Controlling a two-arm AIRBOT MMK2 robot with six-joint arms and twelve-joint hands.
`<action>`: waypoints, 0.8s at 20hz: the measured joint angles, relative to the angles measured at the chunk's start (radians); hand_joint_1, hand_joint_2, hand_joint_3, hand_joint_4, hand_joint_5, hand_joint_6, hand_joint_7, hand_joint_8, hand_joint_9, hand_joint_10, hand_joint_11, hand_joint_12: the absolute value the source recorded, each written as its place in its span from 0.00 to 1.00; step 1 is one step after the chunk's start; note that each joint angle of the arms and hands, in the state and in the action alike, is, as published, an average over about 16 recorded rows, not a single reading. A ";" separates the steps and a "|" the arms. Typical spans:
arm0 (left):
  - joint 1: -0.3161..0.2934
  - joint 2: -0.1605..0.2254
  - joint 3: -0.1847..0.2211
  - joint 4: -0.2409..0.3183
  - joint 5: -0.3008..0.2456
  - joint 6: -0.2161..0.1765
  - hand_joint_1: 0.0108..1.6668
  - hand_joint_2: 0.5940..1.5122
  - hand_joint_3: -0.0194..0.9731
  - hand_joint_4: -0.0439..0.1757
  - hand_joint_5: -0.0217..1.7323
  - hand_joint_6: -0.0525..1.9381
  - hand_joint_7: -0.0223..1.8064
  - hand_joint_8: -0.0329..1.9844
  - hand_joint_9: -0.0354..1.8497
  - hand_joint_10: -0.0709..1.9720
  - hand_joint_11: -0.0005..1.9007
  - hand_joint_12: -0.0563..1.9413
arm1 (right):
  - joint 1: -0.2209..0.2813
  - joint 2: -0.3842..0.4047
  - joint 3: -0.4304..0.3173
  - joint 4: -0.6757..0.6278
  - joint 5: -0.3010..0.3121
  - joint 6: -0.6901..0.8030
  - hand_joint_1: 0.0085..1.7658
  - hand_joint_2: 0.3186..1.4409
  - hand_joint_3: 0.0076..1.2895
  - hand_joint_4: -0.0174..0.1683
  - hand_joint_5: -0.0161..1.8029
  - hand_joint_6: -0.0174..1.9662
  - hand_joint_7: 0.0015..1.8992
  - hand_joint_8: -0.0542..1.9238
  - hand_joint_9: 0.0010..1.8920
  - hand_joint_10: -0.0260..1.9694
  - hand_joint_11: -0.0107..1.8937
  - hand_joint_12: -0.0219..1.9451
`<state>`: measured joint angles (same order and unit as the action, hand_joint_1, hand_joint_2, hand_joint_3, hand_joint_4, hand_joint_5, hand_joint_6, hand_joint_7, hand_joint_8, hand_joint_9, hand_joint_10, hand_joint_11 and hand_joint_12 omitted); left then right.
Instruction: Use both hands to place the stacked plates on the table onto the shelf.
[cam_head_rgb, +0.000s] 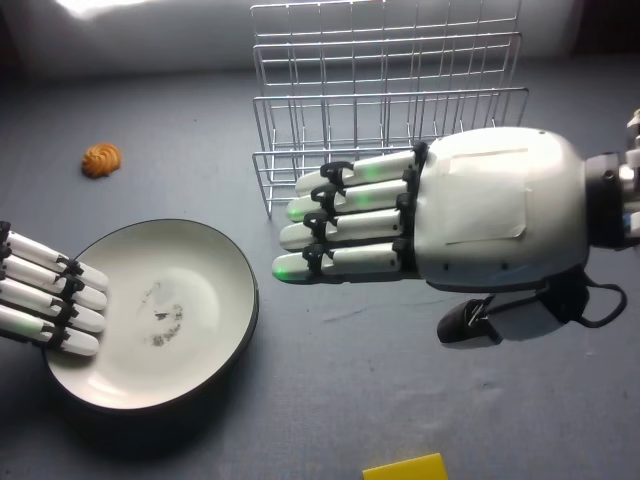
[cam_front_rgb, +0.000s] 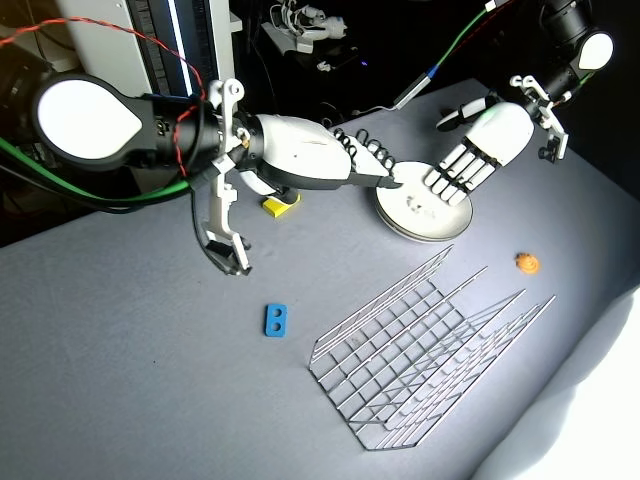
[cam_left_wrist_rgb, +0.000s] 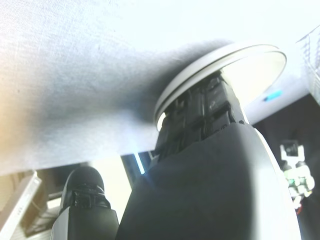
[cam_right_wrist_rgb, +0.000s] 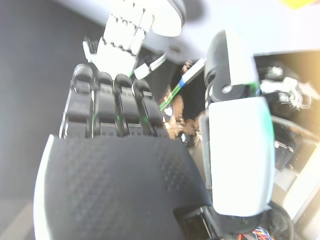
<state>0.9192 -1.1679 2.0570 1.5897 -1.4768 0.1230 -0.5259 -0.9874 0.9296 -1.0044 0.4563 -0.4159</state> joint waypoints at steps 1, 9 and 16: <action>0.001 0.000 -0.004 0.002 0.003 0.002 0.00 0.53 0.04 0.19 0.02 0.02 0.01 0.01 0.02 0.04 0.01 0.02 | -0.002 -0.009 0.004 0.000 -0.004 -0.005 0.56 0.64 0.01 0.13 0.02 0.01 0.01 0.04 0.01 0.01 0.02 0.02; -0.006 0.000 -0.067 0.010 0.037 0.008 0.00 0.53 0.04 0.18 0.01 0.01 0.01 0.01 0.02 0.04 0.01 0.03 | -0.011 -0.087 0.040 0.004 -0.037 -0.058 0.60 0.64 0.01 0.13 0.02 0.01 0.01 0.04 0.01 0.01 0.02 0.02; -0.036 -0.001 -0.150 0.018 0.084 -0.004 0.00 0.52 0.04 0.18 0.01 0.01 0.01 0.01 0.02 0.04 0.01 0.03 | 0.000 -0.167 0.088 0.006 -0.067 -0.109 0.62 0.63 0.01 0.13 0.02 0.01 0.01 0.04 0.01 0.01 0.02 0.02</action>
<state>0.8834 -1.1691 1.9068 1.6076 -1.3926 0.1186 -0.5256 -1.1547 1.0177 -0.9981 0.3895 -0.5253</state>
